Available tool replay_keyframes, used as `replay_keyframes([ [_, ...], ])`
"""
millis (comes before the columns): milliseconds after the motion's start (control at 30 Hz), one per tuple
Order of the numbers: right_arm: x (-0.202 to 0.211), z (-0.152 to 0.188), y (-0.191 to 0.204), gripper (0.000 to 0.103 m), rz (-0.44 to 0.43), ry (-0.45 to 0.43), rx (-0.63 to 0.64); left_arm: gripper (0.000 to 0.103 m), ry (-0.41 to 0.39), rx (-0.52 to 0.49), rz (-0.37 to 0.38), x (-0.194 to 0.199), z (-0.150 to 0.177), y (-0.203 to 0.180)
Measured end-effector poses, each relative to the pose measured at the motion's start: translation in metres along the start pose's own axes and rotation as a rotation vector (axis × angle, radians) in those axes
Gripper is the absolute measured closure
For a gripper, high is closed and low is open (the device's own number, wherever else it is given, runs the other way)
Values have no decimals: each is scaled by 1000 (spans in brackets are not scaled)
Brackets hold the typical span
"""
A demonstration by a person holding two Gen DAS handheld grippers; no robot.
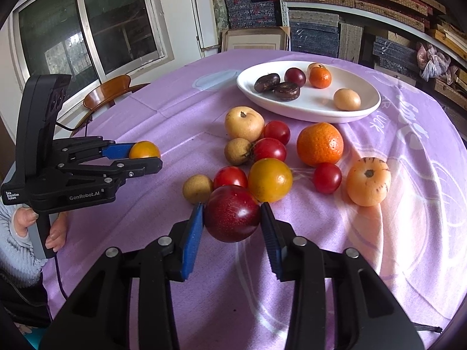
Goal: Organize fruits
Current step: 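Carry both fruits over the white plate and open both tools to release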
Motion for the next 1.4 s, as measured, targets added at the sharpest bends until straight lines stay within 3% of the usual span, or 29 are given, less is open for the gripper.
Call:
replay_keyframes([
  [633, 6, -2, -7, 64, 18, -29, -22, 64, -63, -28, -68, 10, -6, 0],
  [833, 15, -8, -16, 64, 44, -59, -39, 64, -92, -35, -74, 17, -22, -3],
  [967, 29, -25, -31, 64, 64, -94, -68, 64, -115, -39, -59, 24, -52, -10],
  [1133, 46, -72, -56, 64, 121, -157, -74, 64, -161, -76, -65, 21, -101, -30],
  [1400, 19, -122, -117, 64, 191, -198, -169, 64, -153, 5, -36, -29, -154, -40],
])
Point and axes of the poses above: each gripper's, at about its wrist camera, not at the fingertips, and x roughly against the way its jaws point, y to its left, z to its underside, the point moved 9 cm from there along -x, roughly the way its jaws point, and after that the axes turned 5 degrees about x, right-handed, at the moved point
